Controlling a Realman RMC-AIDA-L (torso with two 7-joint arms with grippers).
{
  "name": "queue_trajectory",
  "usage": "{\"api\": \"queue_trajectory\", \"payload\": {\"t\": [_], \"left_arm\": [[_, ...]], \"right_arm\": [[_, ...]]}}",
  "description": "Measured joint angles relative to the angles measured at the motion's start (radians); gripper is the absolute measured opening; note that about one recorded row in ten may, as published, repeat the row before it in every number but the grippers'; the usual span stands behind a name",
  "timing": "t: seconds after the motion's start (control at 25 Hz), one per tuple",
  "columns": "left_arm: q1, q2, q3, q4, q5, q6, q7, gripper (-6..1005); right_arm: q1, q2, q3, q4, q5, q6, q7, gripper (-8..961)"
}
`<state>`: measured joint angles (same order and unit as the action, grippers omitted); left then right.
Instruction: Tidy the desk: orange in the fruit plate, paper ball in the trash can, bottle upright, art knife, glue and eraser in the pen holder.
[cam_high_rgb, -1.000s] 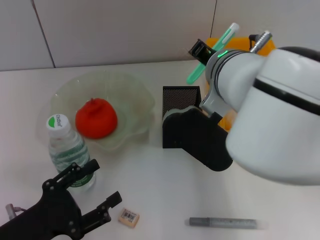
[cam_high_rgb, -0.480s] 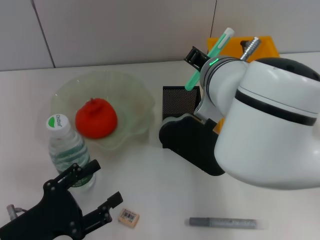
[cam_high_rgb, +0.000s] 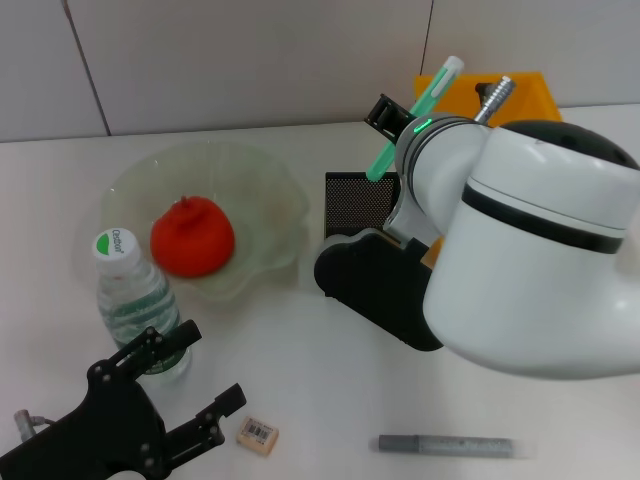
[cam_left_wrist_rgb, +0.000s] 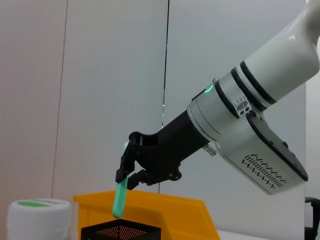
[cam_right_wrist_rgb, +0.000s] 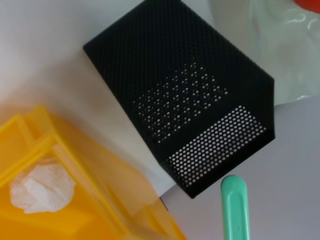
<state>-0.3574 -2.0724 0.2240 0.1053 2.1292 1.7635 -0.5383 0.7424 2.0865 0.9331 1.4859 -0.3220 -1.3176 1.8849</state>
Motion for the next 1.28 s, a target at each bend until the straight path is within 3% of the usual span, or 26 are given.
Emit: {"api": "queue_trajectory", "payload": {"t": [1.28], "left_arm": [[0.001, -0.002, -0.003, -0.009, -0.002, -0.009, 0.000, 800]], "right_arm": [[0.019, 0.003, -0.075, 0.013, -0.013, -0.053, 0.068, 275]]}}
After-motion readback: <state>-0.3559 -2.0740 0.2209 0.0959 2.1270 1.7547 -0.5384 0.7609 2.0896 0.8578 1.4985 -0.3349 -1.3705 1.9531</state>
